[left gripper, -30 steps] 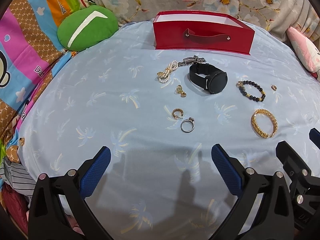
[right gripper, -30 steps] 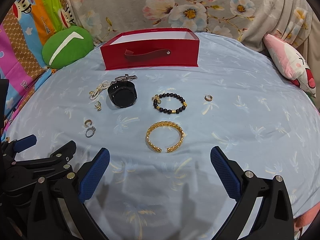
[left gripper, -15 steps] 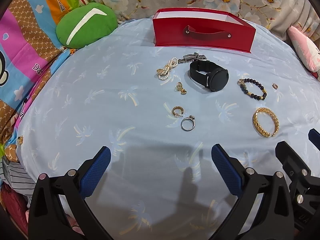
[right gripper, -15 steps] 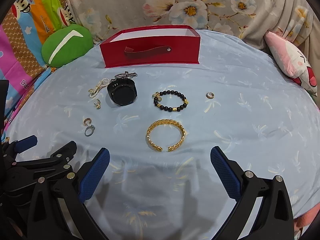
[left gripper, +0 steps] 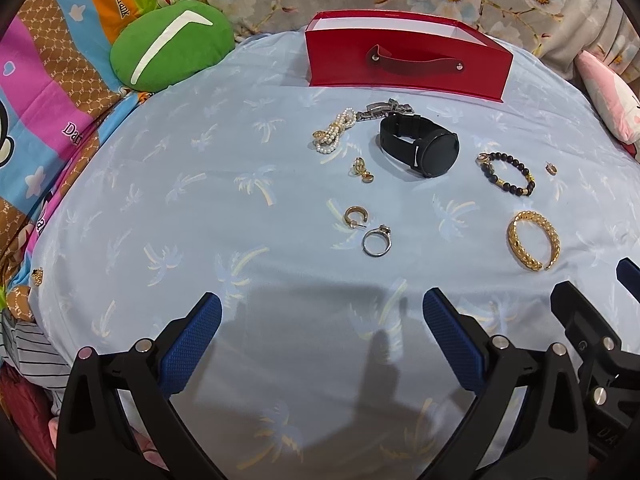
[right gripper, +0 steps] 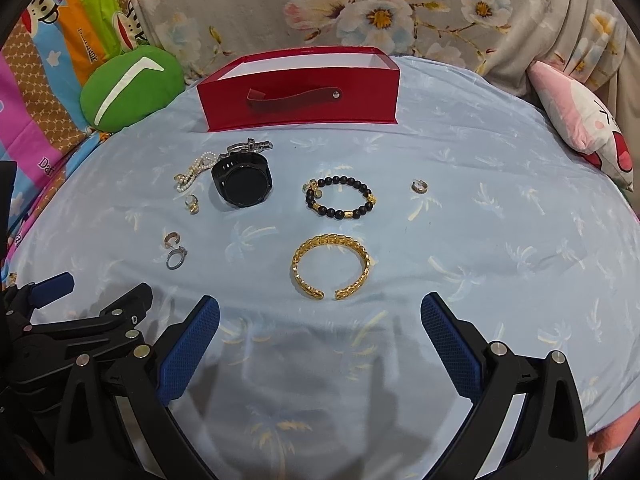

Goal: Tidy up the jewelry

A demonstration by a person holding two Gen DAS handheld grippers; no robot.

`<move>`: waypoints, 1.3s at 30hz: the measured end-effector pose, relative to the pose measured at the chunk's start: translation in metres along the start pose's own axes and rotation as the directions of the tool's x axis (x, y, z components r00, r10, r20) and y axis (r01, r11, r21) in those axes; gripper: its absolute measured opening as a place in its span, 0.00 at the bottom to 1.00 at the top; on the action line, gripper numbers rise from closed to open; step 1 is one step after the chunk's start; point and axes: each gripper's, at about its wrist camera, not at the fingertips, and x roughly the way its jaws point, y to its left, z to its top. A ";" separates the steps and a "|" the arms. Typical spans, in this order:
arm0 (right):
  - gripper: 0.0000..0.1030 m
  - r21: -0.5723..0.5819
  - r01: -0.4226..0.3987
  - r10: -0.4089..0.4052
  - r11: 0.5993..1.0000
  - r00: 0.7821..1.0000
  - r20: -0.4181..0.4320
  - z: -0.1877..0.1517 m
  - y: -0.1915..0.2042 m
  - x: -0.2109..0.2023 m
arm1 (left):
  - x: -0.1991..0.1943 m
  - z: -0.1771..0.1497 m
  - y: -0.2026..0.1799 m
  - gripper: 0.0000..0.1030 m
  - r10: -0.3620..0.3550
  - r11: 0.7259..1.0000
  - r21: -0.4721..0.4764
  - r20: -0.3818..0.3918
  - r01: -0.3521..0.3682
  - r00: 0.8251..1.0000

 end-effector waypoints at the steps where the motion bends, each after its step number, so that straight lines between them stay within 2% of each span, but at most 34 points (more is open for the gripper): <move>1: 0.95 0.000 0.000 0.000 1.000 1.000 -0.001 0.000 0.000 0.000 | 0.000 0.000 0.000 0.95 -0.001 1.000 0.000 -0.001 0.001 1.000; 35: 0.95 -0.019 0.012 -0.012 1.000 1.000 0.000 0.003 0.001 0.005 | 0.009 -0.001 0.002 0.96 0.001 1.000 -0.007 -0.026 -0.001 1.000; 39: 0.95 -0.052 0.043 -0.042 0.998 0.999 0.015 0.009 0.006 0.007 | 0.010 0.003 0.006 0.96 0.005 1.000 -0.009 -0.012 -0.005 1.000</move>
